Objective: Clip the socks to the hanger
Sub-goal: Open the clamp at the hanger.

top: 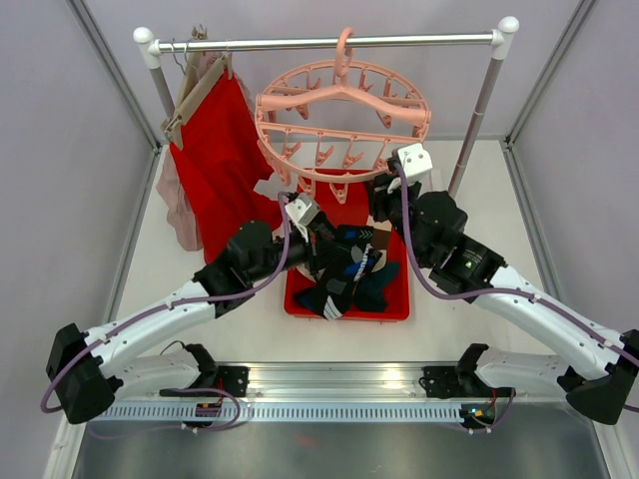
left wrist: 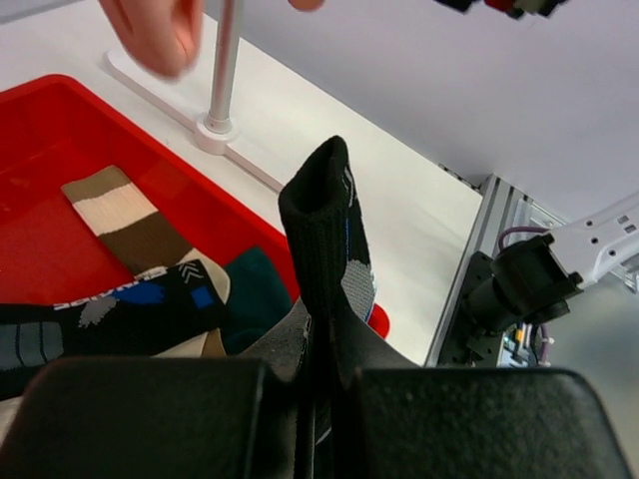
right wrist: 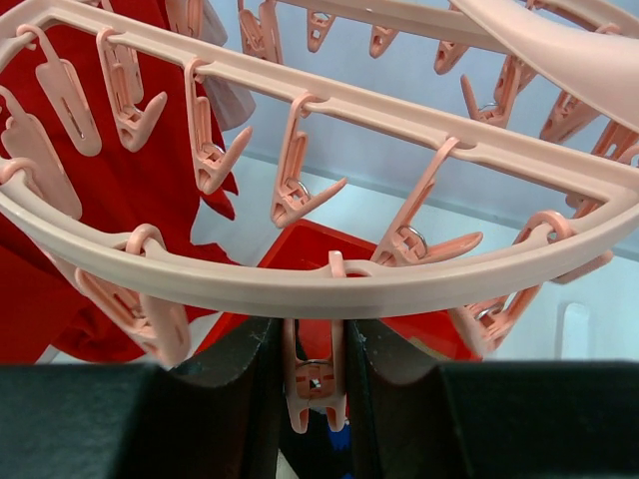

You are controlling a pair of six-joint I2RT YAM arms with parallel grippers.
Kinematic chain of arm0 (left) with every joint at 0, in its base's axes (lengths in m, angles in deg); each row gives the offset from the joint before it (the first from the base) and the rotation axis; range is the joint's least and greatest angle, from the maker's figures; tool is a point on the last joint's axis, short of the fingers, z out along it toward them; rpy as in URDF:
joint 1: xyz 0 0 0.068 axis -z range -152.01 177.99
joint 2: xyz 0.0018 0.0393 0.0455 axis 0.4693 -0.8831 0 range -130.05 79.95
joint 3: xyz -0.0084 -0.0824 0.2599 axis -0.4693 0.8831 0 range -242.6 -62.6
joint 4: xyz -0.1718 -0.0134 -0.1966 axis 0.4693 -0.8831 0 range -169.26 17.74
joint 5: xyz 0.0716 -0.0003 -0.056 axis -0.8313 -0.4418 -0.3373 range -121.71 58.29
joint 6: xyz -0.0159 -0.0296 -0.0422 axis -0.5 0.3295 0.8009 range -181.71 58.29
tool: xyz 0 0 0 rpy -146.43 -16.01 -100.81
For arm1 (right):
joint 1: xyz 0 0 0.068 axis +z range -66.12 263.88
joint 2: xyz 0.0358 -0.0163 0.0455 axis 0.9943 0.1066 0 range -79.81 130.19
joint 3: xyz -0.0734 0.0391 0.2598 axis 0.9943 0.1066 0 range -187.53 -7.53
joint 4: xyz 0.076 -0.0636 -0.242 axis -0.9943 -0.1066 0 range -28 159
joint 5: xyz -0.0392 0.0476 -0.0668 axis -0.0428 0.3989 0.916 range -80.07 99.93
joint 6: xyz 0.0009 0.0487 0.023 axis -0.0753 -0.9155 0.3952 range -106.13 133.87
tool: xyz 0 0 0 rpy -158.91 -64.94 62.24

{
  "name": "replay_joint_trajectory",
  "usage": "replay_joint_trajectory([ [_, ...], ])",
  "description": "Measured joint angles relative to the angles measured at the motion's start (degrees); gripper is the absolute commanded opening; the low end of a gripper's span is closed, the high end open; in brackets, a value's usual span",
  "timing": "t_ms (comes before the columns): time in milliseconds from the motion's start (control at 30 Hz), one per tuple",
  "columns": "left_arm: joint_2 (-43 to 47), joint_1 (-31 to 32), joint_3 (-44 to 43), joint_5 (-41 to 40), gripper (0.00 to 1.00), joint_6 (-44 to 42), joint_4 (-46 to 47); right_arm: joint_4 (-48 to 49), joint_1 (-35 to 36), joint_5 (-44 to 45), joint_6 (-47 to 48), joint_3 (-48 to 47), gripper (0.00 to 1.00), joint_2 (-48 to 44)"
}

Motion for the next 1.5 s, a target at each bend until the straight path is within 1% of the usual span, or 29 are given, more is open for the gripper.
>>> replay_joint_trajectory([
  [33,-0.5,0.0,0.0,-0.3,0.02,-0.1,1.0,-0.3,0.0,-0.2,-0.6,-0.1,0.03,0.0],
  [100,-1.5,0.0,0.0,-1.5,0.02,-0.6,3.0,-0.8,0.1,-0.6,-1.7,-0.3,0.0,0.2],
  [233,-2.7,0.7,0.9,-6.3,0.02,-3.2,9.4,-2.6,0.1,-0.9,-4.2,-1.5,0.0,1.1],
  [500,-5.9,6.7,3.4,-18.9,0.02,-11.4,20.5,-4.5,0.1,-0.9,-6.8,-2.9,0.0,2.6],
  [700,-6.6,11.4,6.6,-29.0,0.02,-16.6,26.3,-6.4,0.1,-0.8,-7.6,-4.2,0.0,2.7],
  [967,-7.7,15.8,8.3,-39.2,0.02,-23.1,34.3,-7.5,0.1,-0.2,-8.0,-4.7,0.0,2.8],
  [1200,-10.7,18.8,8.3,-43.4,0.02,-27.6,38.5,-9.2,0.1,1.0,-8.6,-5.9,0.0,3.3],
  [1500,-11.4,20.0,8.3,-45.0,0.02,-29.9,40.6,-10.2,0.2,2.0,-8.9,-6.6,0.0,3.5],
])
